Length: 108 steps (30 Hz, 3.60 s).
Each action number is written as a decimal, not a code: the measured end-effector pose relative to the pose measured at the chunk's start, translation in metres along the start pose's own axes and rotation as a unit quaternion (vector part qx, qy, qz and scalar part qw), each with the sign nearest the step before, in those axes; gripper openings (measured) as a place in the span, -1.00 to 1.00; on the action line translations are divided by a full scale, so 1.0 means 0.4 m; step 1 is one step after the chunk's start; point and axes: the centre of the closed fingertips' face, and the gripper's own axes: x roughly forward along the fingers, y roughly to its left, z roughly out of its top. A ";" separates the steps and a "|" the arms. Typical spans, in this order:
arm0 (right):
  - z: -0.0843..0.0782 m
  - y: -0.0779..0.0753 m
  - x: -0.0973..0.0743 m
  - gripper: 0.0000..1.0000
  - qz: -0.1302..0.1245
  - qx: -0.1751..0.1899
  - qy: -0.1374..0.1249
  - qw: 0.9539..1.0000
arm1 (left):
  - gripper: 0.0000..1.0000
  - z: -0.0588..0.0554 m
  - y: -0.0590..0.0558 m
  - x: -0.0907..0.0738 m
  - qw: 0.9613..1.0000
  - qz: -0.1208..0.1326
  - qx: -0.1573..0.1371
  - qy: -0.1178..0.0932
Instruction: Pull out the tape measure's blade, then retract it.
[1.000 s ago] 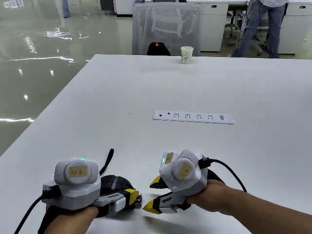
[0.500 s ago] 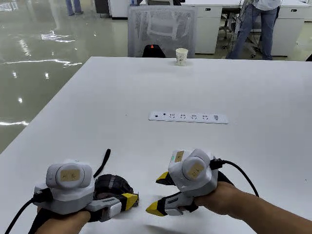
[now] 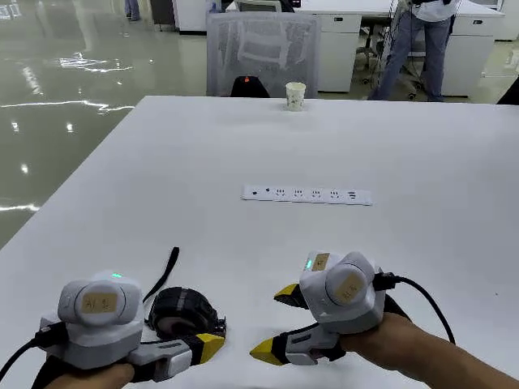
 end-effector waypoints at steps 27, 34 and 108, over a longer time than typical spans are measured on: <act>-0.062 0.034 -0.124 0.60 -0.073 0.055 -0.023 0.996 | 0.97 -0.018 -0.030 -0.071 0.998 -0.043 0.038 -0.023; -0.072 0.038 -0.148 0.69 -0.088 0.074 -0.030 0.993 | 0.97 -0.026 -0.031 -0.092 0.997 -0.050 0.046 -0.027; -0.148 0.127 -0.286 0.98 -0.151 0.149 -0.099 0.972 | 0.98 -0.060 -0.085 -0.180 0.988 -0.111 0.080 -0.073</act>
